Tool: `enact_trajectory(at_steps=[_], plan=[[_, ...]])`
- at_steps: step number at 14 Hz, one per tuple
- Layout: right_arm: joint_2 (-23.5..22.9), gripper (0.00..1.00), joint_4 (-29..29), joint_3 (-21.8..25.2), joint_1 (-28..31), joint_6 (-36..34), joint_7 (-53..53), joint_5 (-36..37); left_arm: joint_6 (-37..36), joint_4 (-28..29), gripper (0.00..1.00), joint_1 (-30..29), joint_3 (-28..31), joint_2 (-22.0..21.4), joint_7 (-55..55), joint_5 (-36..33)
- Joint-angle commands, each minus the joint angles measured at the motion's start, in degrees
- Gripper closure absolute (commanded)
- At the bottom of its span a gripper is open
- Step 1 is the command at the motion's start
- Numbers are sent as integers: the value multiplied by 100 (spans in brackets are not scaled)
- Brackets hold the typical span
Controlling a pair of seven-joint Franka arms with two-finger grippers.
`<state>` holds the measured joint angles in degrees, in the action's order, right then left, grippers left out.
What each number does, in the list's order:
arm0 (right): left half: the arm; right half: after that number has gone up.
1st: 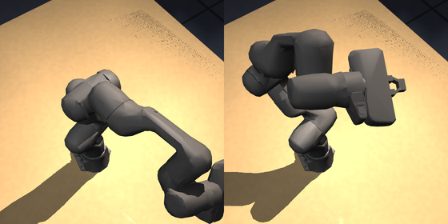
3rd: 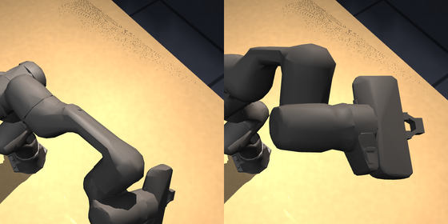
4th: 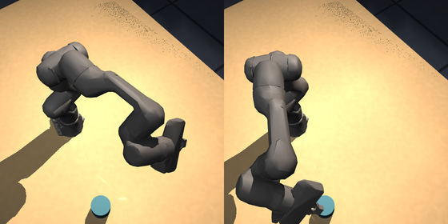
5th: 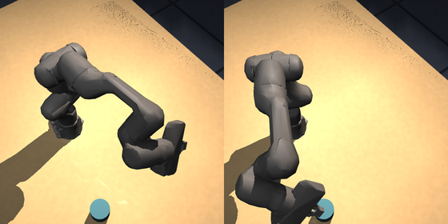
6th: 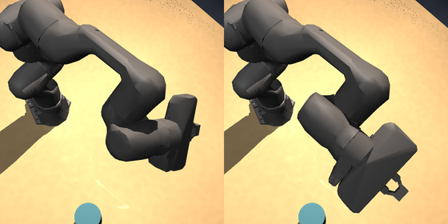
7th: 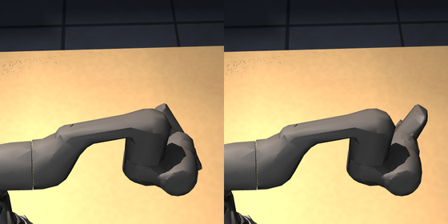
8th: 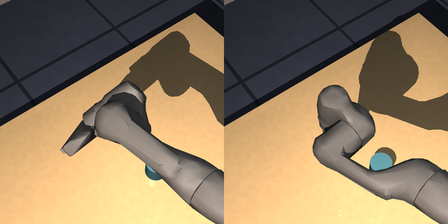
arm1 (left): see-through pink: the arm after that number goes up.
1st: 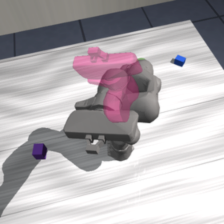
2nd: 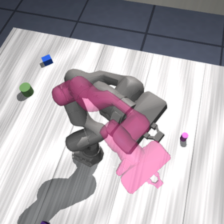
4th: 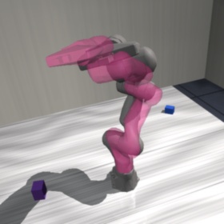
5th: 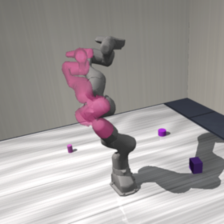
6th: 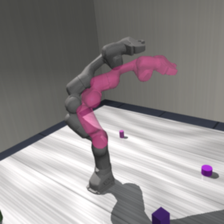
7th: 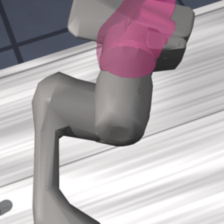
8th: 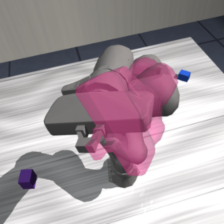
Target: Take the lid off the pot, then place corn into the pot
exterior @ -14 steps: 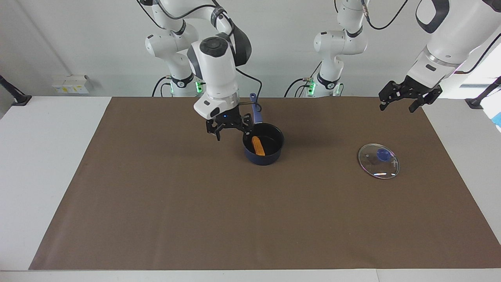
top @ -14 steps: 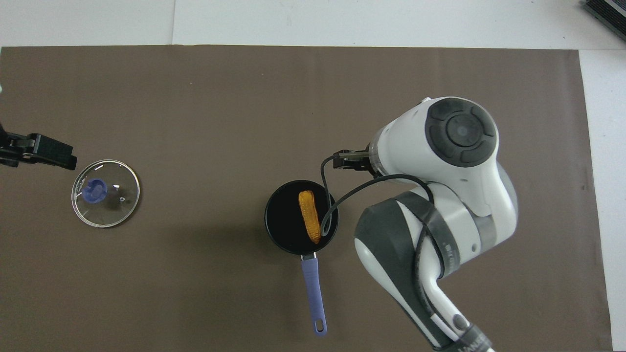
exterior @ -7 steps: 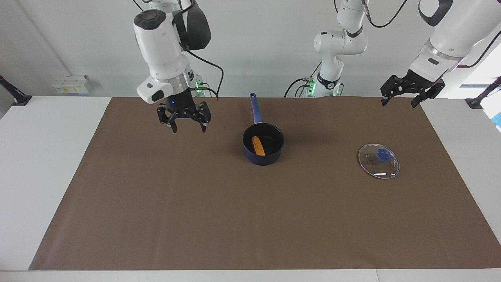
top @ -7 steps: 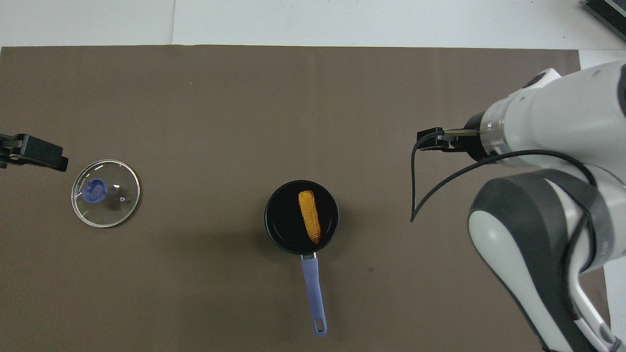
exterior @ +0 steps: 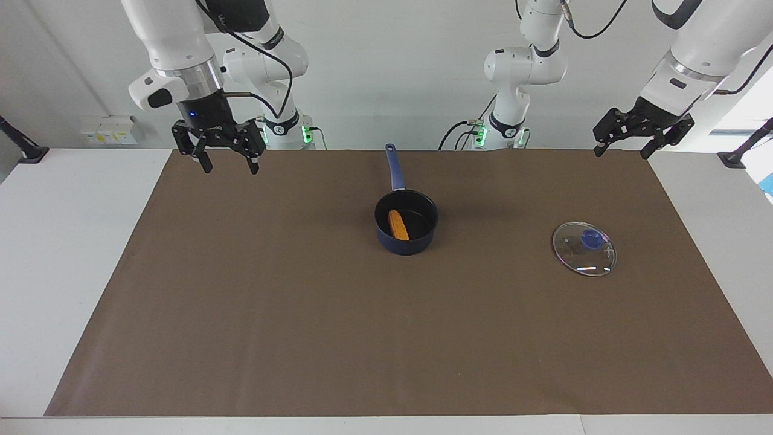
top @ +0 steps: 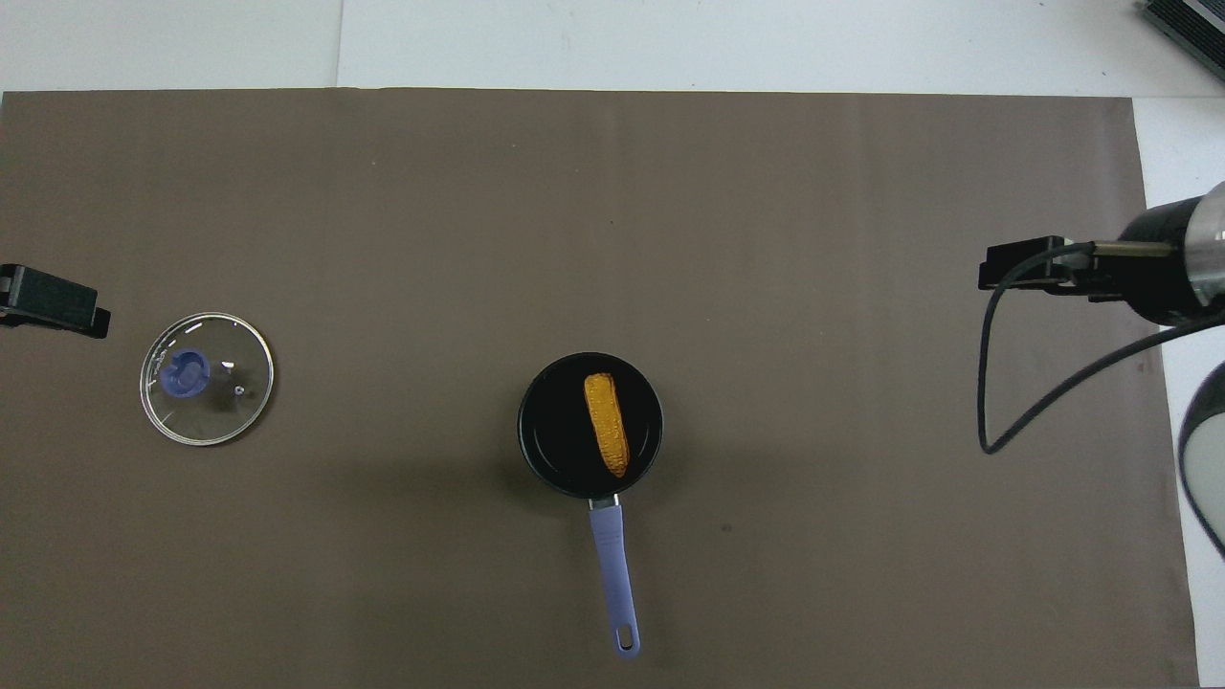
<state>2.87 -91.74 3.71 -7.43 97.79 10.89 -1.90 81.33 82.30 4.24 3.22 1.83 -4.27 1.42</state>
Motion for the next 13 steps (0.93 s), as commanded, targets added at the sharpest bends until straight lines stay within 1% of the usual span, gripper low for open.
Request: enact_trajectory(at_steps=[1, 4, 6, 9, 13], plan=[[134, 0, 314, -55, 250, -497, -218, 85, -100, -4, 0, -99, -5, -60, -13, -27], [310, 0, 297, 24, 365, -665, -762, 76, -100, -4, 0, -90, -5, -60, -13, -27], [328, 0, 288, 95, 391, -735, -737, 67, -100, -4, 0, -99, -5, -60, -13, -27], [372, 0, 297, 148, 400, -1262, -781, 50, -100, -4, 0, -99, -5, -60, -13, -27], [407, 0, 279, 165, 409, -1351, -798, 76, -100, -4, 0, -99, -5, -60, -13, -27]])
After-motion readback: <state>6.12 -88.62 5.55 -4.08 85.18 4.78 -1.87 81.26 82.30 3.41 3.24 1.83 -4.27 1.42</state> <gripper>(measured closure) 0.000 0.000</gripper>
